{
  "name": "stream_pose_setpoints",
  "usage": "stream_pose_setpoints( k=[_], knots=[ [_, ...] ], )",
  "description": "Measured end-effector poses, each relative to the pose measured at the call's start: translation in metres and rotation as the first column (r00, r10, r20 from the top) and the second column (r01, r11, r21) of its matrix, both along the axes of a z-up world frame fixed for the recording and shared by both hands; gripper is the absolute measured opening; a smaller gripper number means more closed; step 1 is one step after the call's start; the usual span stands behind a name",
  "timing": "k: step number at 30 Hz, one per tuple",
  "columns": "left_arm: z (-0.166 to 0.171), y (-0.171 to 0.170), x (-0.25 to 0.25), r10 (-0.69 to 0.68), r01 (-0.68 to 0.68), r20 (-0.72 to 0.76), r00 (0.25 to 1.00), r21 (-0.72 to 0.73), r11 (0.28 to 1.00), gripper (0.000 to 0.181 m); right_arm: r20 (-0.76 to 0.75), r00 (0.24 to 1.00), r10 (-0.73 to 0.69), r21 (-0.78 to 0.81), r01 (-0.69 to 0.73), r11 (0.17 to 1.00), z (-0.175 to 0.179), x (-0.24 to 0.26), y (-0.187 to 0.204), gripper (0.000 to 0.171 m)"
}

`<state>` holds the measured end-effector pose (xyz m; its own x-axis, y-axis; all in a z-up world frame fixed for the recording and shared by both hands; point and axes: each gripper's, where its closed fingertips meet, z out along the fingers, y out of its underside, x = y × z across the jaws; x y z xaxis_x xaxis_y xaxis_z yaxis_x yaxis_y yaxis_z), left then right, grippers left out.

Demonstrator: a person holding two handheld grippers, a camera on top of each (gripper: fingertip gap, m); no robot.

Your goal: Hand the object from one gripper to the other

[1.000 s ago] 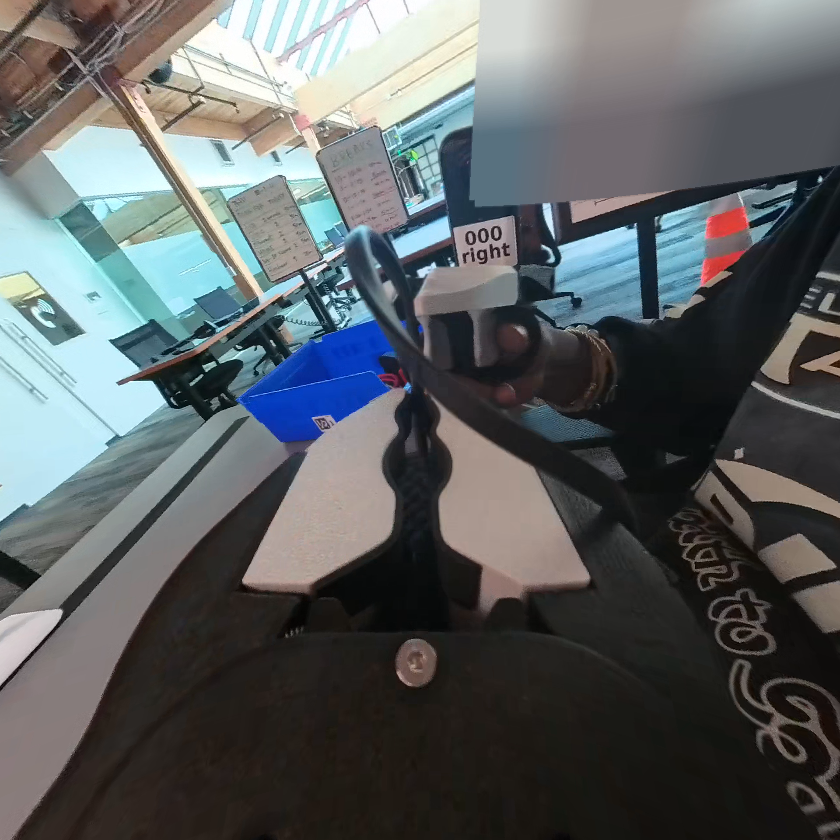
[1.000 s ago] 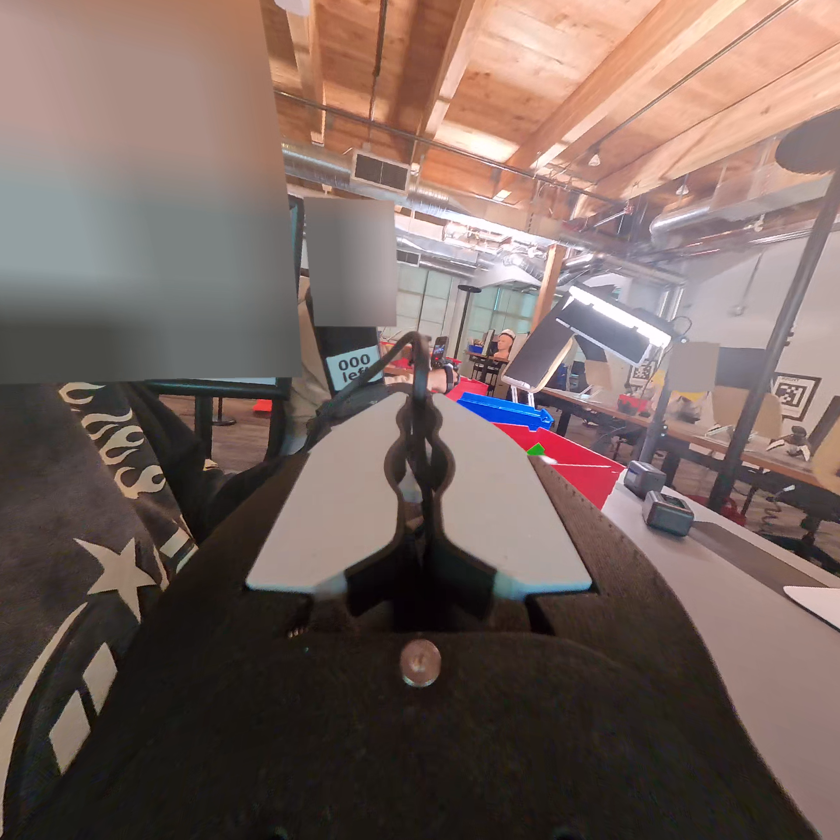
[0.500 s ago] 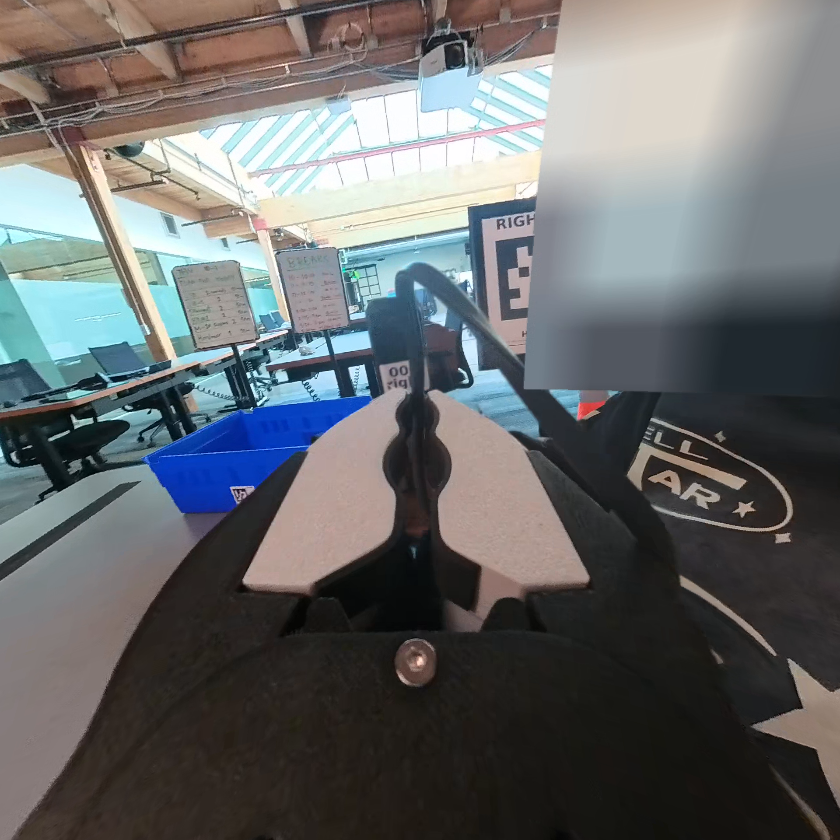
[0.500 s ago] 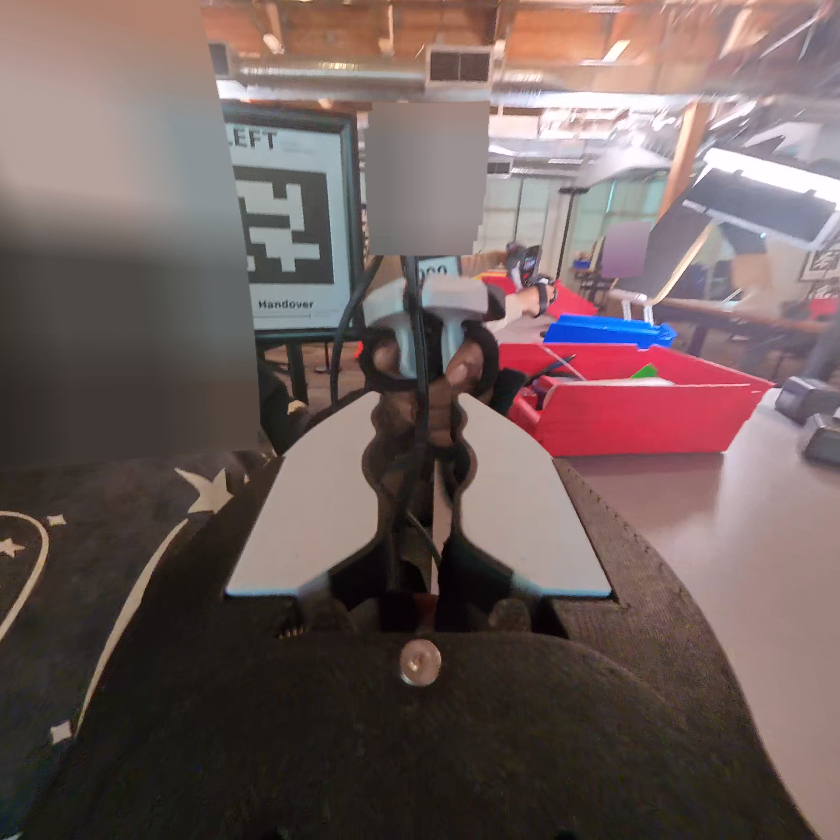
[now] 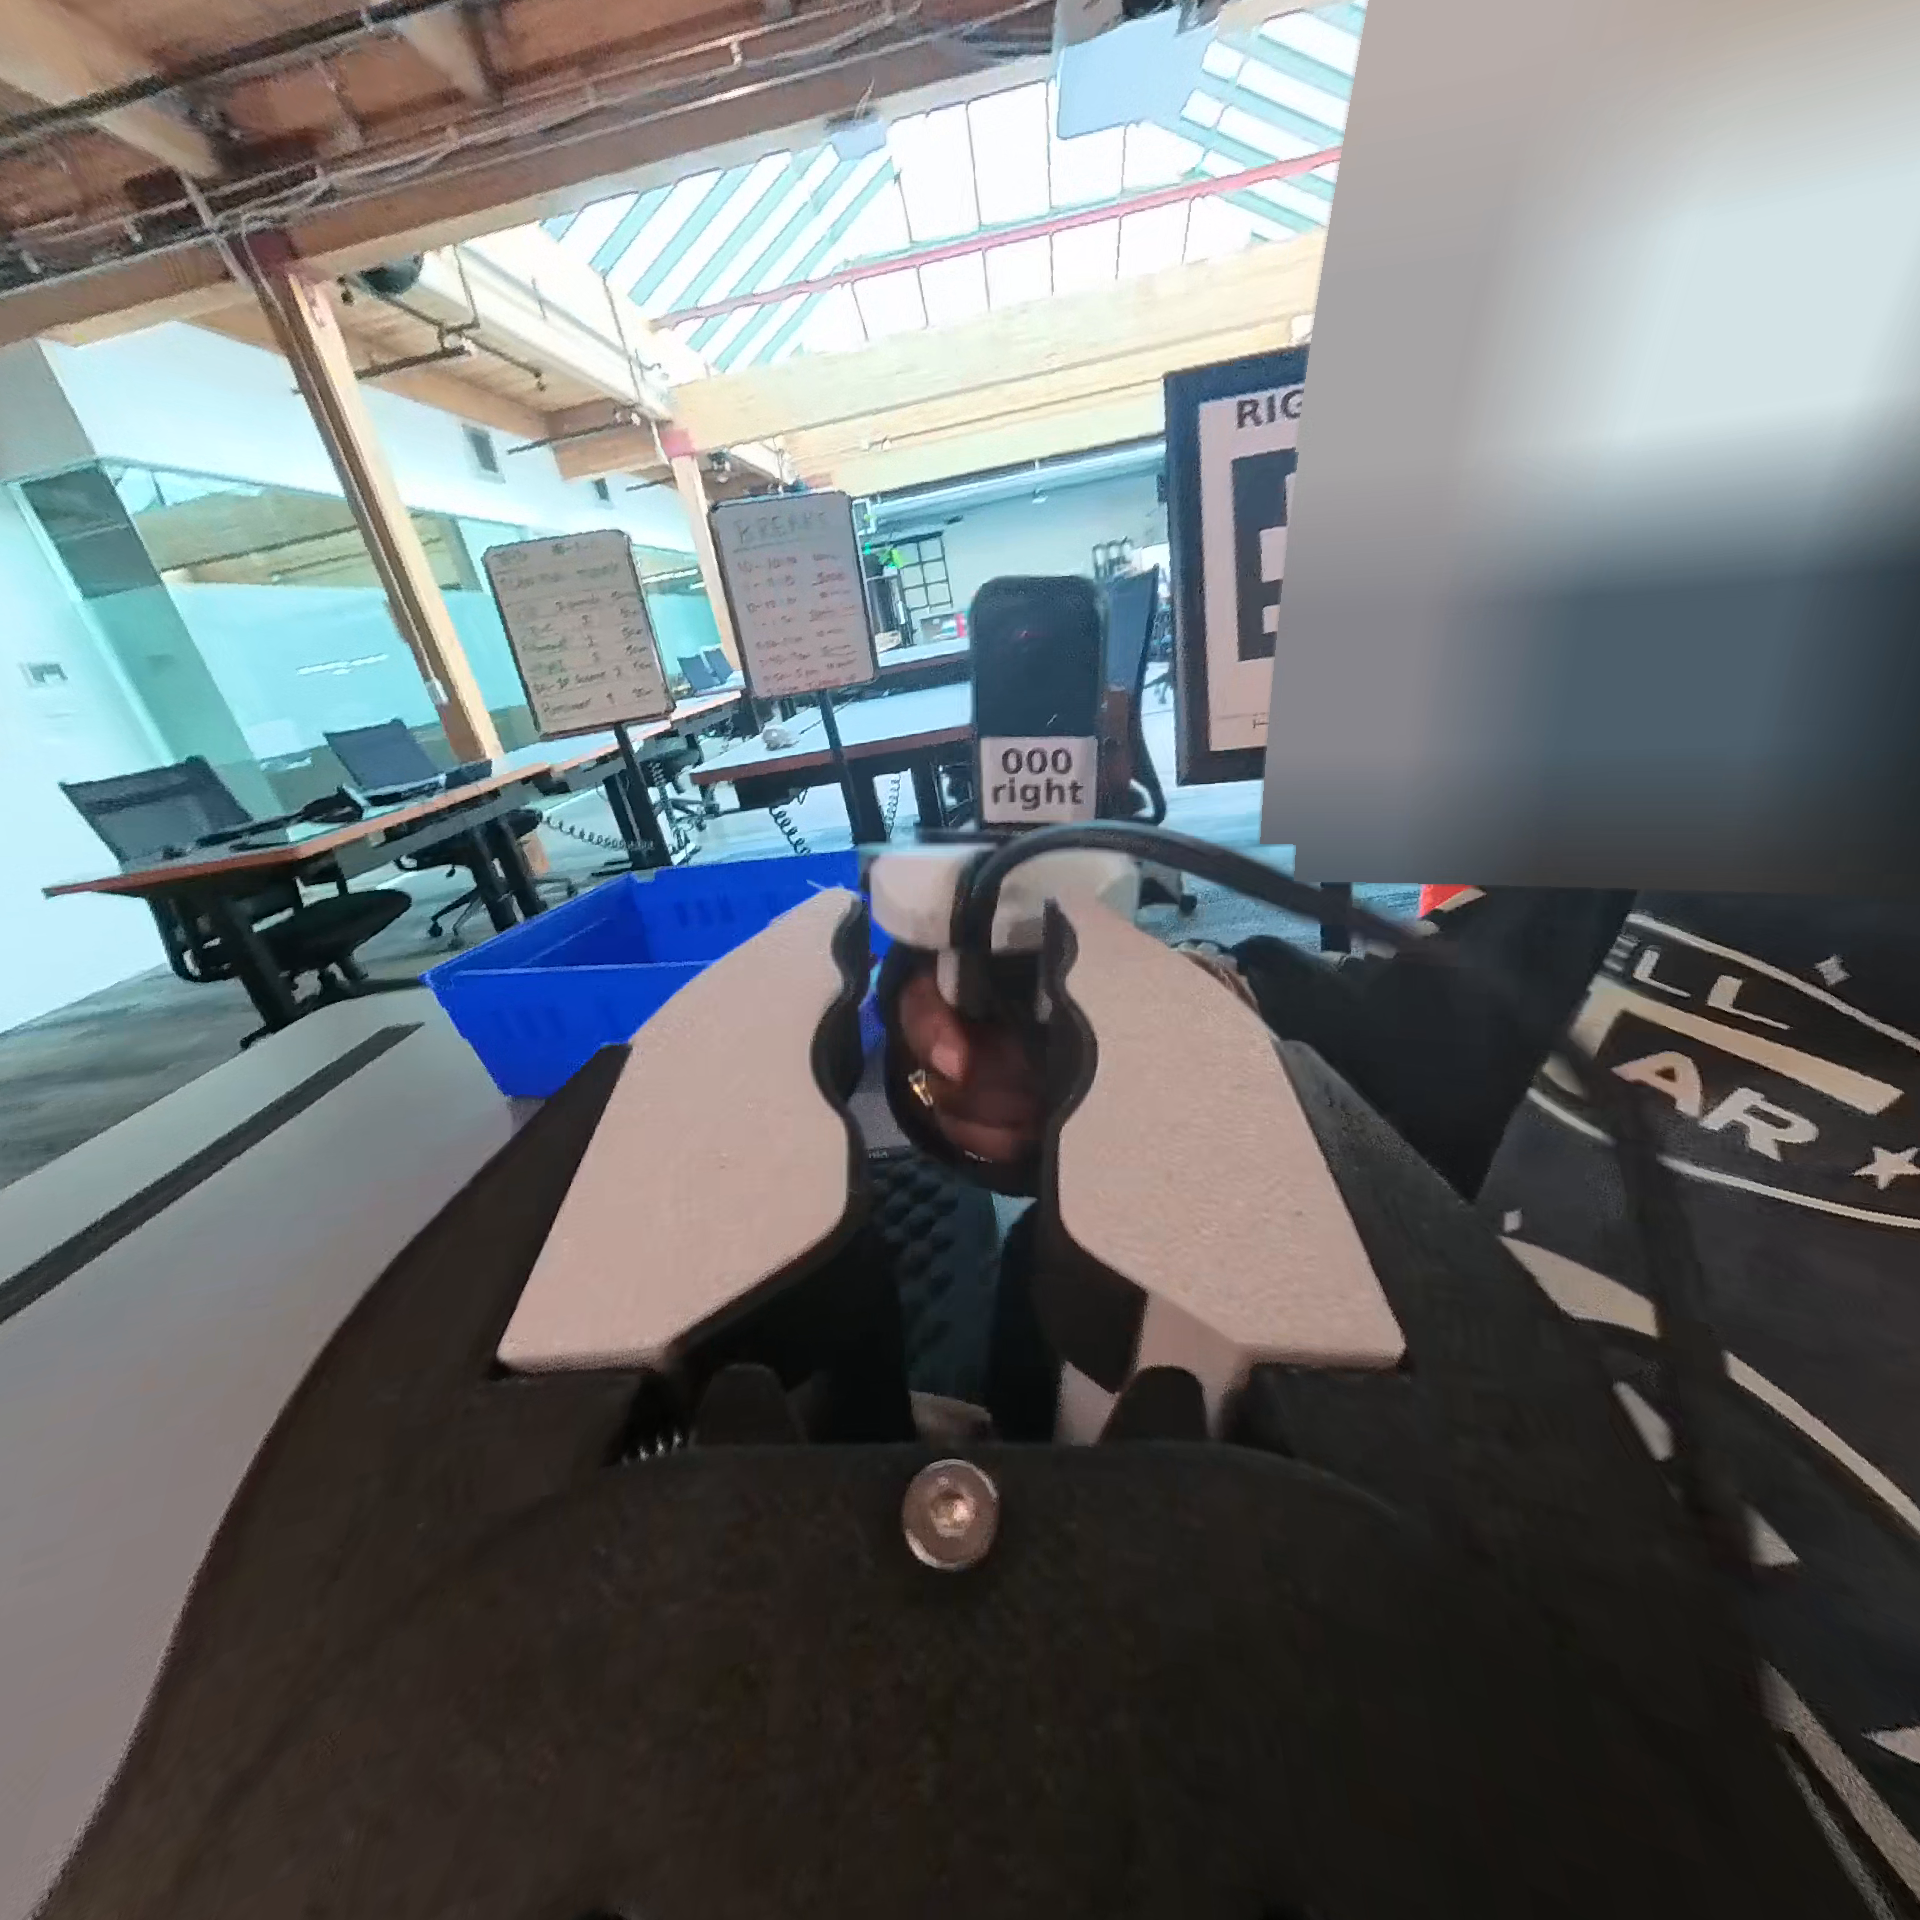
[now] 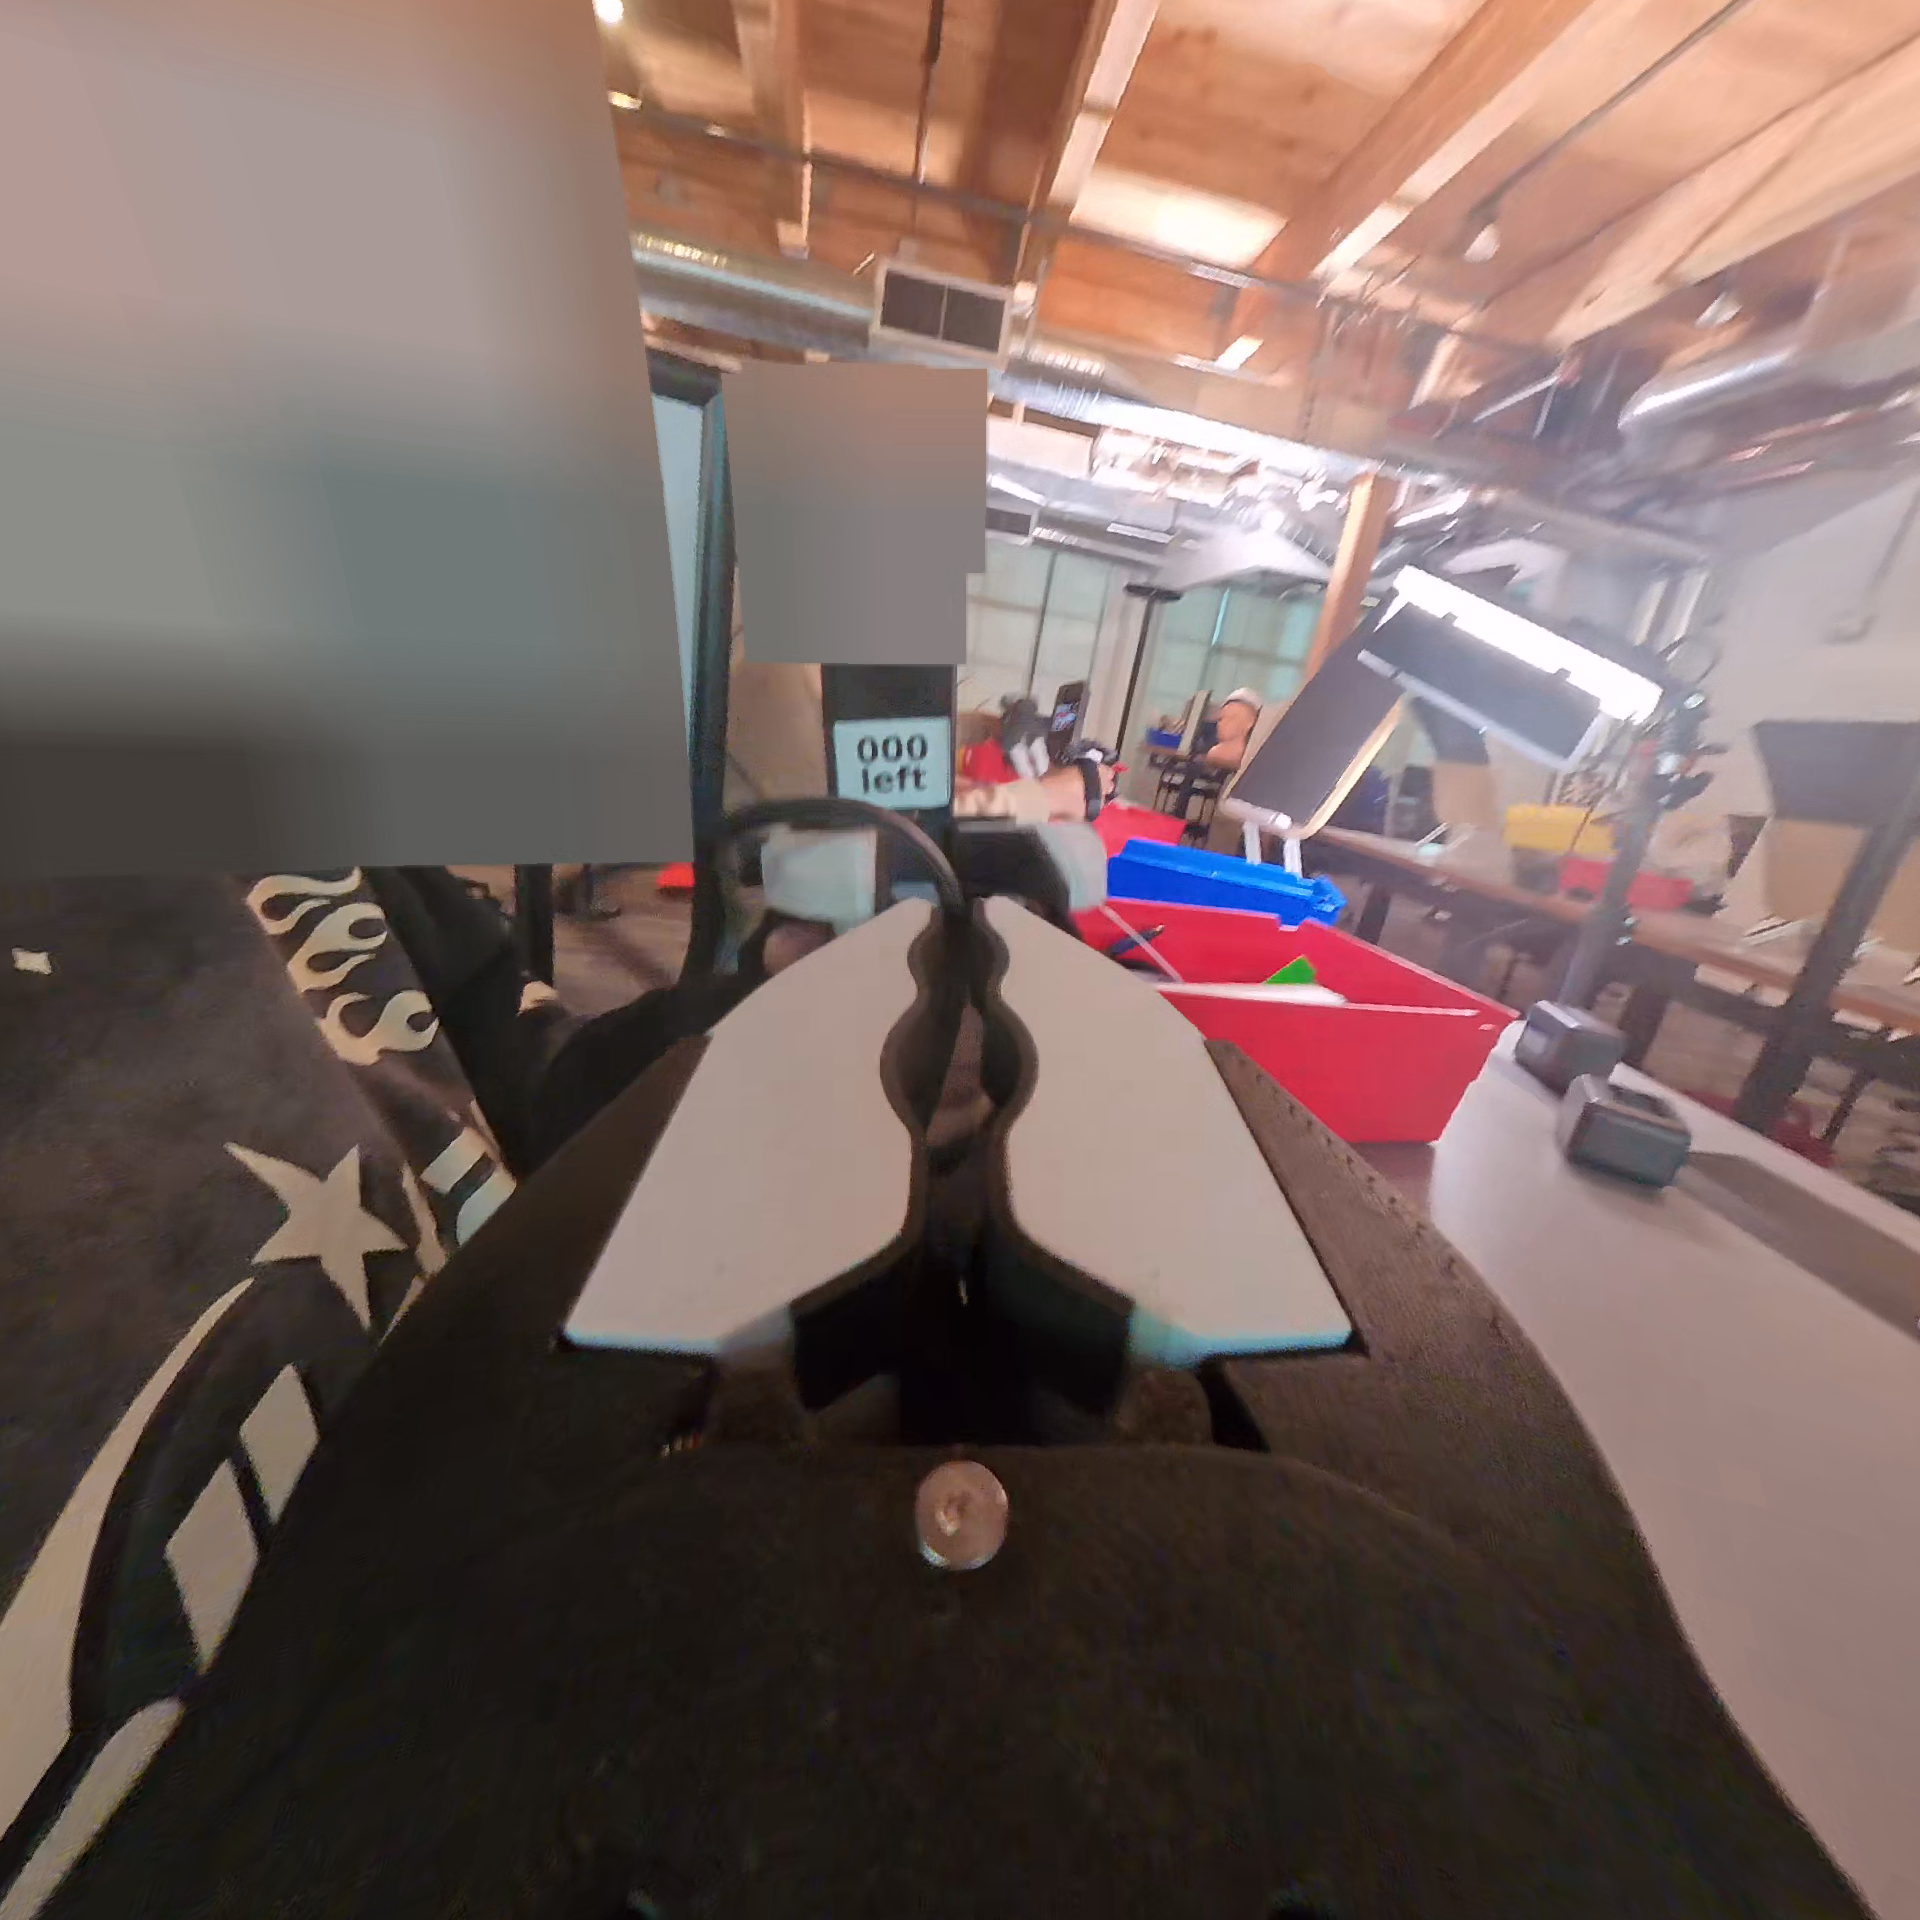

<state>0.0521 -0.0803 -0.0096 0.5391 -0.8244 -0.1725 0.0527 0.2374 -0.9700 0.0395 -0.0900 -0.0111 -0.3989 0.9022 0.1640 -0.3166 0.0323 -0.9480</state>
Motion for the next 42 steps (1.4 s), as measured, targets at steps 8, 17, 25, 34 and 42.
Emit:
stream_pose_setpoints(
  k=[8,17,25,34,42],
  knots=[
    [-0.018,0.005,0.018,-0.034,0.032,-0.02,0.999,-0.083,0.996,0.012,-0.078,0.996,-0.04,0.001,0.04,0.999,0.01,0.004,-0.001,0.006],
    [0.002,-0.006,0.002,-0.113,0.118,0.086,0.99,-0.058,0.991,0.004,-0.022,0.999,0.024,-0.032,-0.025,0.999,0.009,0.008,-0.002,0.017],
    [0.014,-0.024,0.001,-0.253,0.264,0.169,0.953,-0.05,0.963,0.004,0.144,0.97,0.195,-0.106,-0.181,0.978,-0.023,-0.004,-0.017,0.023],
    [0.015,-0.024,0.0,-0.24,0.248,0.164,0.957,-0.032,0.968,0.012,0.098,0.987,0.13,0.02,-0.133,0.991,-0.019,-0.003,-0.021,0.006],
    [-0.009,0.004,-0.001,-0.018,0.018,-0.033,0.999,0.013,1.0,0.023,-0.074,0.996,-0.043,-0.065,0.038,0.997,0.011,0.003,0.007,0.006]
  ],
)
